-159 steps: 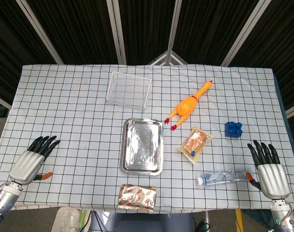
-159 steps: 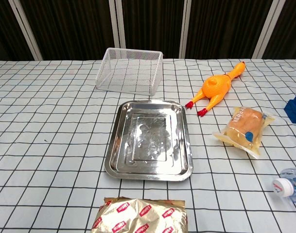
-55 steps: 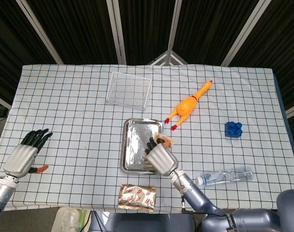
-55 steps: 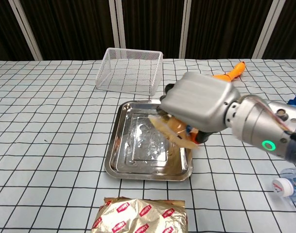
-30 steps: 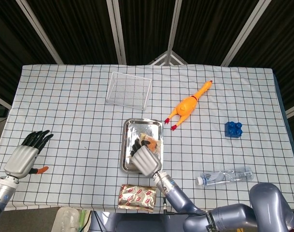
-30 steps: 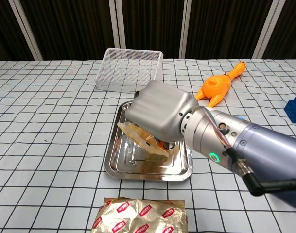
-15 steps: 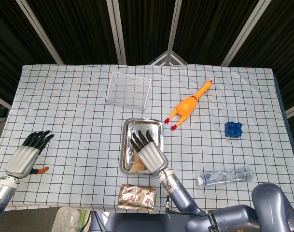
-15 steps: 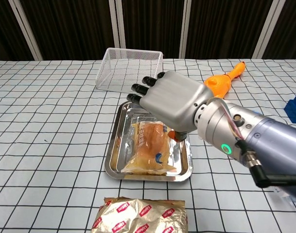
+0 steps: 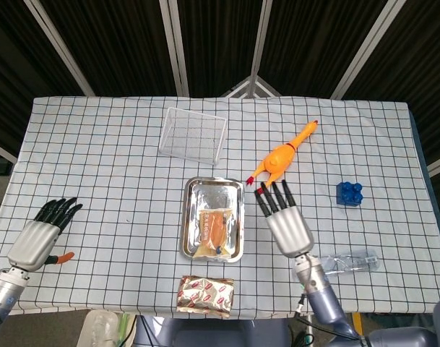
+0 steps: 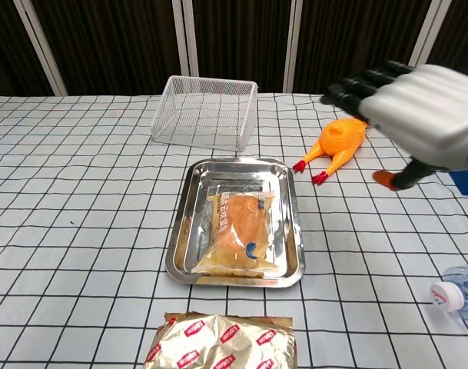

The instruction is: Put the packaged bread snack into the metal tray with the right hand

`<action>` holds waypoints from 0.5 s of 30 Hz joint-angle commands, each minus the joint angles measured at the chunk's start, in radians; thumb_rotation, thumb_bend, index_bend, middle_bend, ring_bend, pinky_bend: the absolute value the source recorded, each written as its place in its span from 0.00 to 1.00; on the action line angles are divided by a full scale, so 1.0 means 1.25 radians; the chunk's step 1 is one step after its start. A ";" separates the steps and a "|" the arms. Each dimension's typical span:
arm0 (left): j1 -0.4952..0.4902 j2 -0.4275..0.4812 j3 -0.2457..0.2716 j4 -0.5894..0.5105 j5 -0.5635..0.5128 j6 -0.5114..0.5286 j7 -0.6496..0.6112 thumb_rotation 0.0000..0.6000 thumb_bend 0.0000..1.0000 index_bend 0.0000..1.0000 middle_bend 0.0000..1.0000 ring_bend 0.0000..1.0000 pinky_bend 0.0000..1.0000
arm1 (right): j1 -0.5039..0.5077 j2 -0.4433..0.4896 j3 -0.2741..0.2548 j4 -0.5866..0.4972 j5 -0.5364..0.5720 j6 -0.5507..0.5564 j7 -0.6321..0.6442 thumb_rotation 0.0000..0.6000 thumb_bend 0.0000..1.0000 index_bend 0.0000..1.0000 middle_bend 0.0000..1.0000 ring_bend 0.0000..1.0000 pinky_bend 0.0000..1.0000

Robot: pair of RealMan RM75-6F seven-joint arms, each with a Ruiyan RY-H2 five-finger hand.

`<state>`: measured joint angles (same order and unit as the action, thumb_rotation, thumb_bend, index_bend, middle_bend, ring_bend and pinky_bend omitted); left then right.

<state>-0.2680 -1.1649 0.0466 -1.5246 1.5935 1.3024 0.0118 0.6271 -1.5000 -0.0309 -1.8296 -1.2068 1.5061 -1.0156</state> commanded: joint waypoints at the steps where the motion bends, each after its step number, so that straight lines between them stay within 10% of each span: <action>1: 0.003 -0.008 0.003 -0.006 0.005 0.002 0.022 1.00 0.07 0.00 0.00 0.00 0.03 | -0.202 0.147 -0.117 0.172 -0.148 0.144 0.447 1.00 0.35 0.00 0.00 0.00 0.00; 9: 0.001 -0.026 0.002 -0.007 -0.004 -0.010 0.064 1.00 0.07 0.00 0.00 0.00 0.03 | -0.320 0.174 -0.128 0.309 -0.189 0.209 0.717 1.00 0.35 0.00 0.00 0.00 0.00; 15: 0.004 -0.028 0.009 -0.010 0.010 -0.003 0.075 1.00 0.07 0.00 0.00 0.00 0.03 | -0.343 0.191 -0.110 0.298 -0.193 0.188 0.726 1.00 0.35 0.00 0.00 0.00 0.00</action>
